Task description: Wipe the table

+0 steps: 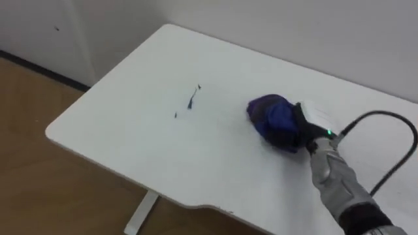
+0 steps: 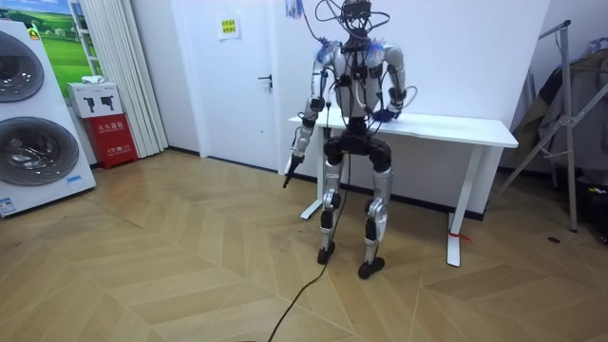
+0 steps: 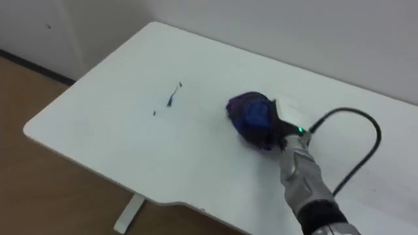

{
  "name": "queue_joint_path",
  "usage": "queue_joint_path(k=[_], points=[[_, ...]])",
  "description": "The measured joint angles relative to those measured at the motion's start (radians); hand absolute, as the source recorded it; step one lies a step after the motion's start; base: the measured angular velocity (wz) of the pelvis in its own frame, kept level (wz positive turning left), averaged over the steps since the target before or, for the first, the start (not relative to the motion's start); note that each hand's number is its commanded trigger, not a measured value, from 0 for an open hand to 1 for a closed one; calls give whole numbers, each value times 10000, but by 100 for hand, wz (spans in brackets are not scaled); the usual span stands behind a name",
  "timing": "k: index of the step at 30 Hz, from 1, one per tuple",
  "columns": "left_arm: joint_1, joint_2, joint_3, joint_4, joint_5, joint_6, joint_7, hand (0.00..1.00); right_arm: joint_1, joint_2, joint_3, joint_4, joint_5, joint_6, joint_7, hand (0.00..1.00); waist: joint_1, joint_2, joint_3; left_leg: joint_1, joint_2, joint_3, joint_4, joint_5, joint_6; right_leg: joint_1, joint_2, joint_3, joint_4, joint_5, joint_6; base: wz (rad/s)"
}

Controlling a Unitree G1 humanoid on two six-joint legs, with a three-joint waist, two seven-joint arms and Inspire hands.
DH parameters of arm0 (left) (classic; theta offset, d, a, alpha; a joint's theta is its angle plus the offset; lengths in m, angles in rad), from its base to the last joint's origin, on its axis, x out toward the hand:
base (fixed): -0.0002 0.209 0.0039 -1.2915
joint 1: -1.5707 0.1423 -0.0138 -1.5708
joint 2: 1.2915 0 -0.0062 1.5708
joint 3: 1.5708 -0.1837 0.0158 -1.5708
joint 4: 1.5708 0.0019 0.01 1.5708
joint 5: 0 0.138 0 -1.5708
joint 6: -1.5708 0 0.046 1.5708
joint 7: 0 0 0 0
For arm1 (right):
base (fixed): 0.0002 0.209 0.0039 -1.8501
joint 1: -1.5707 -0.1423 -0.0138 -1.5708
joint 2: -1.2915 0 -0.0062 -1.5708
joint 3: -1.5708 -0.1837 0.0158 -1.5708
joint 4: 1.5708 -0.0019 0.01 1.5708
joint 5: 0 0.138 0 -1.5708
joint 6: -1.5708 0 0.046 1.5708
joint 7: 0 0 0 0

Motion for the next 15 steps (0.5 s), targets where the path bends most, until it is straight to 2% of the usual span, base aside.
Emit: queue_joint_path(k=[1,2,3,4,5,6,7,8,9,10,11,12,13,14,15], points=[[-82,125,192,45,12,-240,-11,0,255,-110,-328,5,219,-130,-217,100,-170,-8,-3,-44,80,210,20,-80,134,-99,-4,7,31,-5,23,-35],[-208,213,249,184,30,-399,-16,0,369,-188,-522,32,302,-160,-346,100,-219,23,-12,-104,176,356,35,-155,239,-173,10,45,195,-44,154,-32],[-529,389,419,354,70,-596,-29,0,566,-329,-931,119,518,-195,-588,100,-350,10,-14,-232,266,611,87,-298,287,-480,-347,-108,1032,-243,214,-21],[-669,466,503,345,102,-634,-25,0,716,-400,-1144,188,672,-203,-696,100,-413,-20,-4,-274,279,649,206,-314,283,-604,-703,-209,1461,-330,229,-19],[-833,634,549,342,94,-842,9,0,1002,-591,-1484,424,952,-224,-932,100,-539,29,-21,-287,431,650,429,-444,198,-735,-1356,-231,2052,-398,267,-10],[-937,894,510,415,118,-1080,19,0,1241,-770,-1577,725,1311,-246,-1222,100,-725,56,-40,-367,680,581,672,-596,71,-730,-1769,-21,2039,-375,300,-16],[-1178,1142,521,633,206,-1241,38,0,1497,-967,-1706,820,1662,-286,-1378,100,-763,43,-42,-534,1014,578,989,-753,-113,-789,-2028,88,1742,-278,313,-13],[-1224,1277,520,678,225,-1278,43,0,1559,-1003,-1789,861,1745,-286,-1401,100,-772,13,-59,-609,1150,557,1128,-809,-207,-768,-2143,105,1500,-171,360,-13],[-1231,1443,507,642,220,-1309,52,0,1706,-1026,-2010,996,1870,-316,-1427,100,-1029,-42,-73,-799,1488,437,1453,-944,-433,-719,-2270,72,907,106,387,0],[-1198,1501,501,545,217,-1310,57,0,1785,-1031,-2269,1024,1894,-345,-1400,100,-1252,-76,-71,-935,1789,314,1695,-1013,-676,-634,-2267,77,350,404,405,0],[-1179,1494,493,532,212,-1309,61,0,1804,-1036,-2360,1023,1883,-345,-1388,100,-1322,-83,-72,-933,1929,296,1734,-1013,-825,-605,-2246,95,121,567,412,0],[-1129,1476,440,522,184,-1306,59,0,1813,-1073,-2386,986,1864,-342,-1368,100,-1444,-101,-85,-899,2219,286,1736,-965,-1131,-610,-2134,119,-170,846,439,-8],[-1114,1458,372,515,174,-1304,58,0,1817,-1089,-2387,892,1837,-341,-1322,100,-1480,-101,-85,-892,2392,291,1728,-928,-1307,-635,-2028,110,-235,958,456,-20],[-1070,1412,299,408,127,-1296,58,0,1802,-1093,-2367,613,1715,-337,-1217,100,-1494,-101,-86,-898,2814,329,1717,-841,-1730,-843,-1591,92,-26,1015,468,-29],[-1006,1354,293,272,91,-1279,77,0,1804,-1109,-2269,222,1509,-341,-1121,100,-1471,-135,-120,-887,3153,380,1639,-711,-2142,-1139,-1230,-237,551,796,823,-39]])
